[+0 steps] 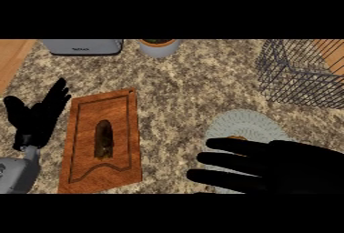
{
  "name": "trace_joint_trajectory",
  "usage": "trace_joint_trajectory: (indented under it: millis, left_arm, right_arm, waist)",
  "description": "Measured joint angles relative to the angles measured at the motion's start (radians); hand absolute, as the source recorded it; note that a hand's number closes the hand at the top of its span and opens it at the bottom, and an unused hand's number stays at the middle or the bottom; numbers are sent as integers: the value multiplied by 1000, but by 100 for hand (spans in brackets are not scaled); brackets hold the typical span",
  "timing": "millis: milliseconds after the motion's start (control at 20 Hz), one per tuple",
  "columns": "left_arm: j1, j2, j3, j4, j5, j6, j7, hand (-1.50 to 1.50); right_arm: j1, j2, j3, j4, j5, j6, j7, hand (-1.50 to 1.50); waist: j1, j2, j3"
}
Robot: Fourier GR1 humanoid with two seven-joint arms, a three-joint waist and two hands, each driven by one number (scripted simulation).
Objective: Pick the croissant from the placemat and place it in the basket
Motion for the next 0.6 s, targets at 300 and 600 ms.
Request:
trace_joint_trajectory:
  millis: [300, 600]
  left_arm:
    - [-23, -13, -1, -4, -13, -3, 24, 0]
    - [-12, -13, 28, 8, -15, -30, 12, 0]
  right_arm:
    - [-186, -50, -51, 87, -99, 214, 126, -150]
    - [-258, -123, -115, 190, -210, 324, 111, -150]
  waist:
    - [10, 4, 0]
    - [11, 7, 2]
